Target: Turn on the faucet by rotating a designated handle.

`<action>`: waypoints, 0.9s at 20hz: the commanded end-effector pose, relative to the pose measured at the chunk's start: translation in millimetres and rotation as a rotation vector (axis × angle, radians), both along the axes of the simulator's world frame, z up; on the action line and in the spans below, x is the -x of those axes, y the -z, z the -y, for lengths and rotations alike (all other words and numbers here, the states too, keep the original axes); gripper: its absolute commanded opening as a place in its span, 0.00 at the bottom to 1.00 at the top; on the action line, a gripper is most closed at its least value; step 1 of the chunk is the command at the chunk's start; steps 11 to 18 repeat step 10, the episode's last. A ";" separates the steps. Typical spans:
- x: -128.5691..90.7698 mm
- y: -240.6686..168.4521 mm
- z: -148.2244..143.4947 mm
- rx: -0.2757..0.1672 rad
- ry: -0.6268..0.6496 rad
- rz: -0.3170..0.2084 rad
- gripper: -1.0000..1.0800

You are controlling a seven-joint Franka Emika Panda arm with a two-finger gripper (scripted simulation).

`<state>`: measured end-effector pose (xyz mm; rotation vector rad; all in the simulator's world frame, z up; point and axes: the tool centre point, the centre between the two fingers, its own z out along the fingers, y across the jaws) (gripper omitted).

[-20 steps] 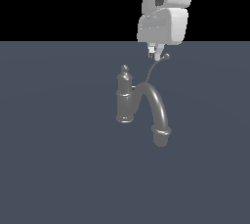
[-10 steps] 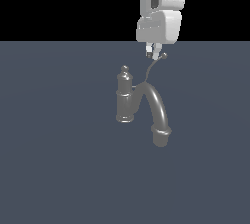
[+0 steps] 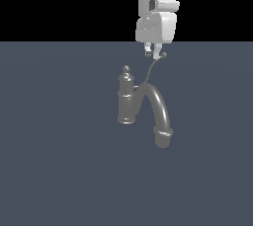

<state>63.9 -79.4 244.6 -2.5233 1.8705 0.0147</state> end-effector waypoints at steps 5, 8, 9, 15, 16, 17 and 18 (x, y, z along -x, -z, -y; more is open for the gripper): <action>-19.3 1.8 13.1 0.005 0.025 0.007 0.00; -27.0 1.9 13.3 0.006 0.029 0.007 0.00; -29.5 1.9 13.4 0.006 0.030 0.007 0.00; -29.5 1.9 13.4 0.006 0.030 0.007 0.00; -29.5 1.9 13.4 0.006 0.030 0.007 0.00; -29.5 1.9 13.4 0.006 0.030 0.007 0.00; -29.5 1.9 13.4 0.006 0.030 0.007 0.00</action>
